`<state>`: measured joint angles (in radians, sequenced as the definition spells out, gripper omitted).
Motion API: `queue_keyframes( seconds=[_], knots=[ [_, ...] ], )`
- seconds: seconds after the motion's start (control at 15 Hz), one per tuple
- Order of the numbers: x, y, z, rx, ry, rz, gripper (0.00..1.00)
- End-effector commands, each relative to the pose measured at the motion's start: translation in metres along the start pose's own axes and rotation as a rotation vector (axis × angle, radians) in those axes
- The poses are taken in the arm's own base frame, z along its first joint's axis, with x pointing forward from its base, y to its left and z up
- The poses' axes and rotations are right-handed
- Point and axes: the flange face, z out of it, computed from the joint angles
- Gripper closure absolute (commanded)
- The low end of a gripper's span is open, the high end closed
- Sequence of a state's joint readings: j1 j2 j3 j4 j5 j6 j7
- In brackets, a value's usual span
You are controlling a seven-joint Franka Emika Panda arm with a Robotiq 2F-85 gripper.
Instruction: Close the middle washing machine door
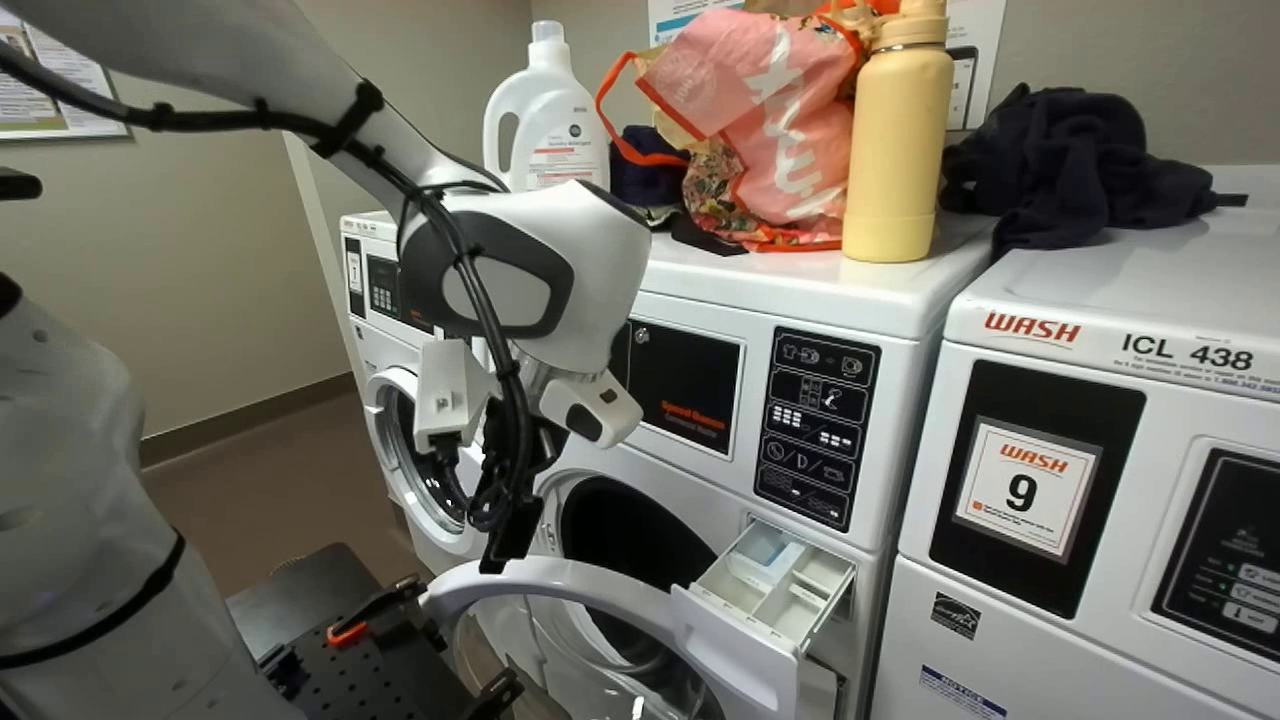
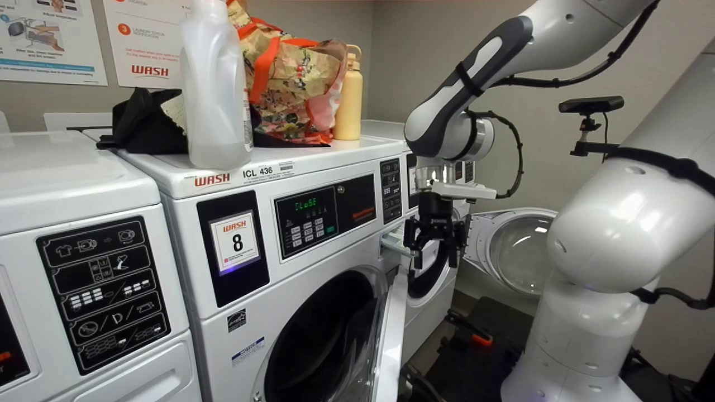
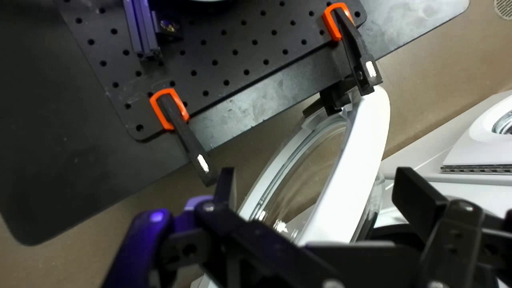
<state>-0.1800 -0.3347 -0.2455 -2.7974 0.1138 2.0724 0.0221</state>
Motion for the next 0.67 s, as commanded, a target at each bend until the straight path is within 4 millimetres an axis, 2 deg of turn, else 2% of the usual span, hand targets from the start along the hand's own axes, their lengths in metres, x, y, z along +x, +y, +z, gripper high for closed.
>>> queue_keyframes(
  seconds=[0.0,0.6],
  knots=[
    [0.014,0.006,0.036,0.014,-0.067,0.044,0.00],
    [0.021,0.017,0.109,-0.019,-0.248,0.123,0.00]
  ],
)
